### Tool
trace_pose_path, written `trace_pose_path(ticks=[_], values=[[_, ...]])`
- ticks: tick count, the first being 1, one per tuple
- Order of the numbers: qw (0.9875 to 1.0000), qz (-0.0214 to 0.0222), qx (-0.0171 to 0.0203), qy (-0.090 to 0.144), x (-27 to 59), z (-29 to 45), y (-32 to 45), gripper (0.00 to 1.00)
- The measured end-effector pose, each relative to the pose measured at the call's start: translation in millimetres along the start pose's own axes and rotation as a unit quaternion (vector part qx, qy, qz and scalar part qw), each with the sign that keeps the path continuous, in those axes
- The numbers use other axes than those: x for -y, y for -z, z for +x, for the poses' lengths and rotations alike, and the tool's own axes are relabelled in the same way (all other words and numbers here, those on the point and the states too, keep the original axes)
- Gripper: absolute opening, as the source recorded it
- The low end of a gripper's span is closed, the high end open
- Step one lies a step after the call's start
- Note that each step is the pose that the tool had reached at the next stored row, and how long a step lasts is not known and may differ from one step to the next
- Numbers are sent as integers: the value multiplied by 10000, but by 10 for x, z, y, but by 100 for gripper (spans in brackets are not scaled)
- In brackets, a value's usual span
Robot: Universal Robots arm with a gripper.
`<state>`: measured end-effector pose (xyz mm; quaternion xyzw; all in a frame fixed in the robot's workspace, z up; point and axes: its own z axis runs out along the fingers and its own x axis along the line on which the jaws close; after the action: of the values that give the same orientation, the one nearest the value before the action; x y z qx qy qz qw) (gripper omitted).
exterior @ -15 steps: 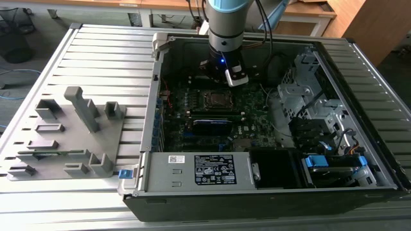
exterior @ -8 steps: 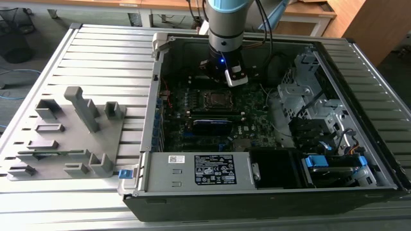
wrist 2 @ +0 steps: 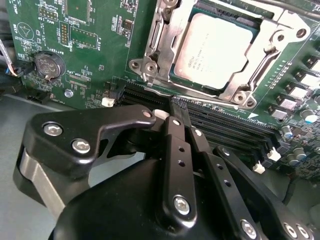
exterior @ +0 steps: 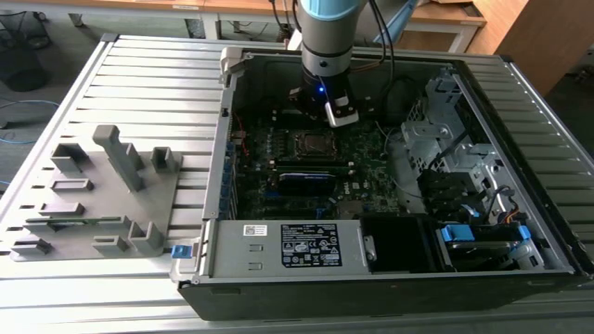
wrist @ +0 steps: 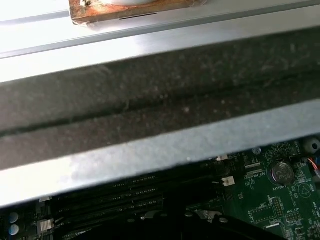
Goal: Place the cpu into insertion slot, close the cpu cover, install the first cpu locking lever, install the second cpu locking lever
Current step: 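Install the first cpu locking lever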
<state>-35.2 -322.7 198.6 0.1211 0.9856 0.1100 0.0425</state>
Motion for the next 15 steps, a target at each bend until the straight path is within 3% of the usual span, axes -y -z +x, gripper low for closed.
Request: trace_pose_path(ticks=[15], values=[[10000, 12, 15, -50, 9, 1, -33, 11]])
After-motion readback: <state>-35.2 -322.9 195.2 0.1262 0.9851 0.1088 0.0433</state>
